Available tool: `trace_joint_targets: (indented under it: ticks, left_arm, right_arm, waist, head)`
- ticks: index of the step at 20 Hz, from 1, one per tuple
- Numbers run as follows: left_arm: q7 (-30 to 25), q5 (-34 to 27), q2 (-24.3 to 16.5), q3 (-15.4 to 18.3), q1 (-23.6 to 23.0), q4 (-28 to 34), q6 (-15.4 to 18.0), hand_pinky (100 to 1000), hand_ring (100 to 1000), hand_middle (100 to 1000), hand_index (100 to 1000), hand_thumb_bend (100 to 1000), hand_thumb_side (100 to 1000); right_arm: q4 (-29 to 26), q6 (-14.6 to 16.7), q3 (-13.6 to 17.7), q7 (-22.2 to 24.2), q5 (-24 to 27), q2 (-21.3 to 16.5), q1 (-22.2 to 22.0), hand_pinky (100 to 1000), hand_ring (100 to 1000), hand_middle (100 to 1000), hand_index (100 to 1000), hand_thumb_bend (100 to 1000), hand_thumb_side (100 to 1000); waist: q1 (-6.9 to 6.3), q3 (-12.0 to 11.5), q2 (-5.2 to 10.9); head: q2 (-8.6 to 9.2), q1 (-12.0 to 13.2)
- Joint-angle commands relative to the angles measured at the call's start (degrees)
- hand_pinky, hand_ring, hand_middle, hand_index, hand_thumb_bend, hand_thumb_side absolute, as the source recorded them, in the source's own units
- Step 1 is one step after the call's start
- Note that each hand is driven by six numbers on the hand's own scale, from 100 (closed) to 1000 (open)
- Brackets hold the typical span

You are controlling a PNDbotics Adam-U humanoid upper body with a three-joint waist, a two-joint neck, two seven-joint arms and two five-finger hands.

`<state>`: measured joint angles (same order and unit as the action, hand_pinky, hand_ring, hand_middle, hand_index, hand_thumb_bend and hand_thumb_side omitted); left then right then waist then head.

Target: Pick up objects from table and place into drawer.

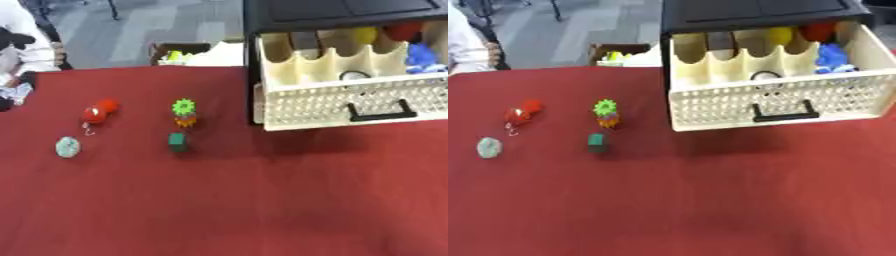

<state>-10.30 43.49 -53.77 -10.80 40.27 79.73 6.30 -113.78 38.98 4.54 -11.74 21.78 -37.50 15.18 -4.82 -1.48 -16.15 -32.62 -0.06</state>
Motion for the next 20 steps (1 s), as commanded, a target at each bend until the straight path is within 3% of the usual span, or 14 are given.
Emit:
trace_joint_targets:
  ticks: [1,3,8,14,19,20]
  left_arm:
    - [-1.9,-1.3,-0.1,-0.2,2.1,-3.3,-1.0,863,843,763,1000,100,912]
    - [-3.6,-1.7,0.9,-0.7,3.3,-4.8,-1.8,875,851,774,1000,100,978]
    - [-7.2,-1.2,3.7,-1.5,6.4,-8.4,-4.6,904,875,794,1000,100,1000]
    - [-9.4,1.4,6.6,-2.0,9.2,-12.5,-7.1,887,865,773,881,260,1000]
    - [-10.5,5.3,8.4,-2.0,10.7,-15.0,-7.4,898,874,787,933,347,1000]
    - [-10.6,6.2,8.7,-1.9,11.0,-15.5,-7.4,906,882,797,979,371,1000]
  right_arm:
    - [-0.8,-0.3,0.2,0.5,-0.2,-1.0,0.8,674,753,721,865,100,1000]
    - [-0.8,-0.6,0.1,0.6,-0.2,-0.8,0.8,672,752,720,863,100,1000]
    - [-0.8,-1.0,-0.1,1.2,0.0,-0.5,1.0,670,749,716,859,100,1000]
    - [-0.8,-1.6,-0.2,1.9,0.4,-0.1,1.3,668,746,712,855,100,1000]
    - [-0.8,-2.0,-0.4,2.5,0.6,0.2,1.6,667,744,708,852,100,1000]
    - [-0.8,-2.1,-0.4,2.6,0.6,0.2,1.6,666,743,707,851,100,1000]
  waist:
    - [0.10,0.1,0.71]
    - [0.11,0.1,0.58]
    - [0.07,0.5,0.40]
    - [-0.13,1.2,0.03]
    - [-0.37,1.9,-0.46]
    - [-0.45,2.0,-0.57]
  head:
    - [0.86,0.4]
    - [0.97,0.5]
    - [1.26,0.9]
    - [1.83,1.5]
    - [2.19,1.9]
    - [2.27,2.1]
